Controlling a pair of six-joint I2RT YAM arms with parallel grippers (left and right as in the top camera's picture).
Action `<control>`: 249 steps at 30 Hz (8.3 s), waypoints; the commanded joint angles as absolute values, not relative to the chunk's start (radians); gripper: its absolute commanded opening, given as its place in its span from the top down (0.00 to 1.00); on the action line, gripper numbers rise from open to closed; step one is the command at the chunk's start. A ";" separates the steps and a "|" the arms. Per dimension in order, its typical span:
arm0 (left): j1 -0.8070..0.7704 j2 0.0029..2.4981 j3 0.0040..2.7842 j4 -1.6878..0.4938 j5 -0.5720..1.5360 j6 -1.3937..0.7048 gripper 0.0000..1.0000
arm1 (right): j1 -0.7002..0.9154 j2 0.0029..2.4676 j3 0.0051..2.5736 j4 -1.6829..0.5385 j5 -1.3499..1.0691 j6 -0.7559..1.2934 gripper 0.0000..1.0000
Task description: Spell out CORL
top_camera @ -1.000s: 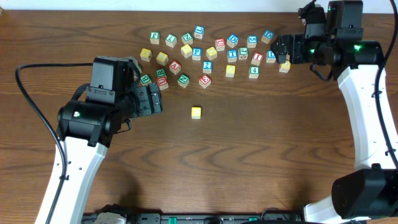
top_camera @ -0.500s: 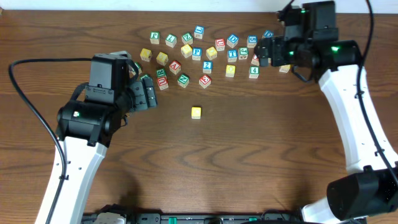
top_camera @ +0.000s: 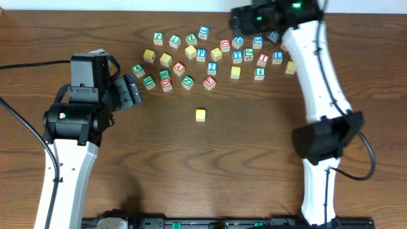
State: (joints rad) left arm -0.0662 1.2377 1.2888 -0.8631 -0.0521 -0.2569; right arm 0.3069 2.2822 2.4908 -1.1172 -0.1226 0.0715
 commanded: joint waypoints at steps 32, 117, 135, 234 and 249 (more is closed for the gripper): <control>-0.061 1.256 1.298 -0.861 -0.064 -0.241 0.10 | 0.427 2.570 2.503 -0.978 -0.002 0.216 0.26; -0.061 1.307 1.293 -0.858 -0.064 -0.240 0.10 | 0.433 2.555 2.159 -0.691 0.072 0.517 0.63; -0.061 1.329 1.293 -0.858 -0.064 -0.240 0.10 | 0.432 2.511 2.267 -0.827 0.039 0.339 0.40; -0.061 1.341 1.293 -0.794 -0.065 -0.240 0.10 | 0.659 2.198 1.711 -0.974 0.107 0.546 0.82; -0.061 1.341 1.293 -0.790 -0.065 -0.240 0.10 | 0.660 2.199 1.705 -0.950 0.113 0.546 0.63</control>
